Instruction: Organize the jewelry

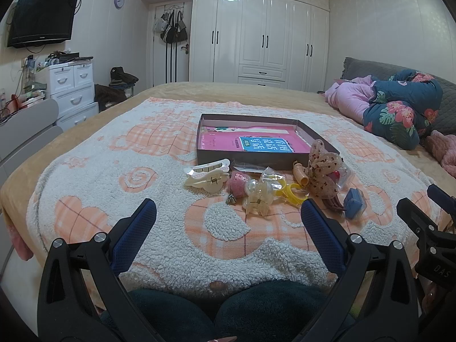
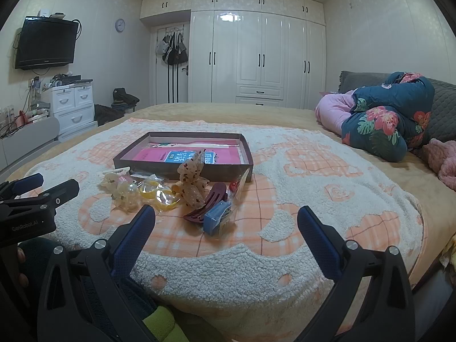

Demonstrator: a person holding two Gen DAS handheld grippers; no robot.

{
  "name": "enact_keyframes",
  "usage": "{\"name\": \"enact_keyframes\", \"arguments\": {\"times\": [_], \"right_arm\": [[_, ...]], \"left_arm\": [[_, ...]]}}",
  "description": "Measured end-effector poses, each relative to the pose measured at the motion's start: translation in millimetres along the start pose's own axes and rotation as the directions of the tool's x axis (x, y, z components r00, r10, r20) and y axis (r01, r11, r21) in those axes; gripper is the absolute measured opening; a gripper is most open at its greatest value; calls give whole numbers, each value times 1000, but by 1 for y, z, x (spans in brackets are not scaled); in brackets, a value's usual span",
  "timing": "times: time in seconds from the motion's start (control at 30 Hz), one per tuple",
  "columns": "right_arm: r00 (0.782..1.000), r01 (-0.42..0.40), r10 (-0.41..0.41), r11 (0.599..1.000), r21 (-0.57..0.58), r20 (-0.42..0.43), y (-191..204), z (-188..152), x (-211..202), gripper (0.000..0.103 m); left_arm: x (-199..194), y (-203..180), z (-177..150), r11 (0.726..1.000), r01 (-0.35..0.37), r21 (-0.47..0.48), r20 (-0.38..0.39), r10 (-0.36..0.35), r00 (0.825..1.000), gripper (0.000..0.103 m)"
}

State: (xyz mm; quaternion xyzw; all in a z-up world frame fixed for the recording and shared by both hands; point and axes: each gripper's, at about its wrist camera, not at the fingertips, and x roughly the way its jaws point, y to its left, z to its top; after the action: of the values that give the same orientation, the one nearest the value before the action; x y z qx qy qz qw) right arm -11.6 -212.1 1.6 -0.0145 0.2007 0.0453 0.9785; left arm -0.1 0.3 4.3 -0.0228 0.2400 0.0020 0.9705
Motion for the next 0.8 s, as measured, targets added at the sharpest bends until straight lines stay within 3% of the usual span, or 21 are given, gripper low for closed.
{"name": "enact_keyframes", "arguments": {"times": [0.8], "right_arm": [[1000,0,0,1000,-1,0,0,0,-1,97]], "left_arm": [[1,0,1,1000,6,-1,3,-6,1000,93]]}}
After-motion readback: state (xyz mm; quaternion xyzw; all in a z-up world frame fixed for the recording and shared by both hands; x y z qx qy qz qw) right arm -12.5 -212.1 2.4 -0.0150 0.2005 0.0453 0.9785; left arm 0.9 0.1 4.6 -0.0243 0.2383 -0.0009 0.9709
